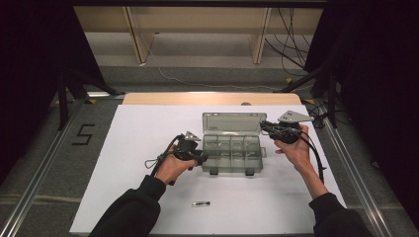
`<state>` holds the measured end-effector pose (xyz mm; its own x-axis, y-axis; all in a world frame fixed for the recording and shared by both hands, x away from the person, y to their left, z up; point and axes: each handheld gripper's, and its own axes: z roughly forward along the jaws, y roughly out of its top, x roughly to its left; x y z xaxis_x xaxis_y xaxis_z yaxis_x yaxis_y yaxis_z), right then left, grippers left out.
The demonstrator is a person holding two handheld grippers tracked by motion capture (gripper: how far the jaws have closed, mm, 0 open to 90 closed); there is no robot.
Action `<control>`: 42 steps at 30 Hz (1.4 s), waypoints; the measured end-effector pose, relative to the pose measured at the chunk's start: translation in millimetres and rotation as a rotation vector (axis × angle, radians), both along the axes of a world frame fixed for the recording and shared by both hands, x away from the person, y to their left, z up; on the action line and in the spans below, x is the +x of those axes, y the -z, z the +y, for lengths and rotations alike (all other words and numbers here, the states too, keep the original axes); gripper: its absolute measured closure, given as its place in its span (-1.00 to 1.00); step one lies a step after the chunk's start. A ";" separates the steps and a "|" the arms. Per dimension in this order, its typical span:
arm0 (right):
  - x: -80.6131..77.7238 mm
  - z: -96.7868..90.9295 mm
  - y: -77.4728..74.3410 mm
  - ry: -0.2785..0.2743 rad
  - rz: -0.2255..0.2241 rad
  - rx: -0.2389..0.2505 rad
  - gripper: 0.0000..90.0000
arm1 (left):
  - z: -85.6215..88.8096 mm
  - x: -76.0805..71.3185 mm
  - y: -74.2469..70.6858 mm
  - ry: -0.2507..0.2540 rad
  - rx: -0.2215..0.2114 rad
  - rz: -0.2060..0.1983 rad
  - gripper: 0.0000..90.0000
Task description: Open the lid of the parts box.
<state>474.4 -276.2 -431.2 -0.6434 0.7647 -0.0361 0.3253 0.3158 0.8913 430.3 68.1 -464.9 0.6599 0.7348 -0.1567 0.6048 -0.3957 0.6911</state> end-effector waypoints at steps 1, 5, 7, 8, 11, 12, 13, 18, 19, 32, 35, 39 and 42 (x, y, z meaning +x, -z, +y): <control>0.0 0.0 0.0 0.000 0.000 0.000 0.84 | 0.2 0.2 0.0 -0.002 -0.005 0.008 0.46; 5.0 1.1 -0.2 0.024 -0.001 0.004 0.86 | -0.7 -0.8 -0.4 -0.019 -0.001 0.011 0.48; 7.3 1.8 -0.5 0.037 0.012 0.018 0.86 | -0.9 -1.0 -0.4 -0.022 -0.002 0.012 0.49; 9.5 2.0 0.1 0.045 0.001 0.016 0.87 | -1.4 -1.3 -0.1 -0.029 -0.010 0.012 0.49; 13.3 3.7 -0.9 0.071 0.040 0.037 0.88 | -0.7 -1.1 -0.2 -0.026 -0.009 0.016 0.49; 15.5 4.5 -0.8 0.084 0.032 0.039 0.88 | -1.0 -1.2 -0.1 -0.028 -0.011 0.017 0.49; 17.0 5.0 -0.8 0.083 0.044 0.040 0.88 | -0.8 -1.1 -0.1 -0.027 -0.007 0.016 0.49; 23.9 5.1 1.7 0.110 0.052 0.070 0.88 | -0.4 -1.4 -0.3 -0.023 -0.006 0.018 0.49; 24.8 5.9 1.7 0.117 0.058 0.068 0.88 | -0.4 -1.4 -0.3 -0.023 -0.006 0.018 0.49; 37.9 12.1 -1.9 0.168 0.126 0.055 0.88 | -2.0 -3.7 -0.4 -0.037 -0.011 0.019 0.49; 40.6 12.2 -0.3 0.172 0.131 0.066 0.88 | -2.4 -4.1 -0.5 -0.036 -0.006 0.015 0.49; 44.0 15.2 -2.7 0.178 0.149 0.040 0.88 | -2.8 -4.5 -0.6 -0.037 -0.011 0.021 0.48; 46.4 18.4 -4.1 0.183 0.158 0.025 0.88 | -2.7 -4.4 -0.7 -0.034 -0.011 0.024 0.47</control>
